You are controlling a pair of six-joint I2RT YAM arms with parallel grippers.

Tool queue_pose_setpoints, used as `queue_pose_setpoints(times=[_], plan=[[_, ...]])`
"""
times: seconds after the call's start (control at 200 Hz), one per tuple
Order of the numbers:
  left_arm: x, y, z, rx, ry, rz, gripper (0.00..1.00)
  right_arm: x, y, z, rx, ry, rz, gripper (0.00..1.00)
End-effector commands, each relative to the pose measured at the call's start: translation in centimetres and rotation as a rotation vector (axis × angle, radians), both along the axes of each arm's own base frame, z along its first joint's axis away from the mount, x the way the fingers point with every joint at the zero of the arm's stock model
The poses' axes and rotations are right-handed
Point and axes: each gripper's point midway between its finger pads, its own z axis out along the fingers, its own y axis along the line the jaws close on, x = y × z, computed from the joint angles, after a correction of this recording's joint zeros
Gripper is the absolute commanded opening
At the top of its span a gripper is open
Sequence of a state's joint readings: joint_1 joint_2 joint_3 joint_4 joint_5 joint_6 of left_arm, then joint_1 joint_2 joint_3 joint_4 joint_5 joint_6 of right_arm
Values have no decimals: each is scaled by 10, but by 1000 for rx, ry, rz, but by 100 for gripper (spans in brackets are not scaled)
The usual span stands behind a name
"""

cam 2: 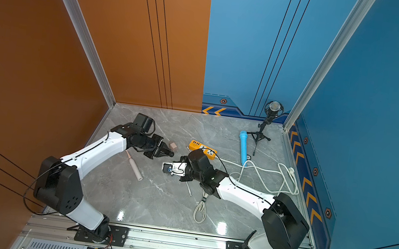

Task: Charge the electric toothbrush
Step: Insert the charging cable into the electric toothbrush.

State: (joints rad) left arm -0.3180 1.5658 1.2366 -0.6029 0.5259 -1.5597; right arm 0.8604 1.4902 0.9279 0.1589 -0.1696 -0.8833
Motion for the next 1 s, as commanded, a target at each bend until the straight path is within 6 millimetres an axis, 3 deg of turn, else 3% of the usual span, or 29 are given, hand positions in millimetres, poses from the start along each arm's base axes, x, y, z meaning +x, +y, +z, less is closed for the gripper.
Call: queue_pose_setpoints(times=[0.0, 0.27, 0.636, 0.996], plan=[[0, -4, 4, -16, -4, -39, 0, 3, 9, 36, 93, -36, 38, 0], [5, -15, 16, -49, -48, -109, 0, 17, 4, 41, 123, -25, 12, 0], [2, -16, 15, -44, -49, -117, 0, 33, 5, 38, 116, -39, -5, 0], [3, -17, 18, -50, -54, -117, 0, 28, 7, 29, 101, 2, 24, 0]])
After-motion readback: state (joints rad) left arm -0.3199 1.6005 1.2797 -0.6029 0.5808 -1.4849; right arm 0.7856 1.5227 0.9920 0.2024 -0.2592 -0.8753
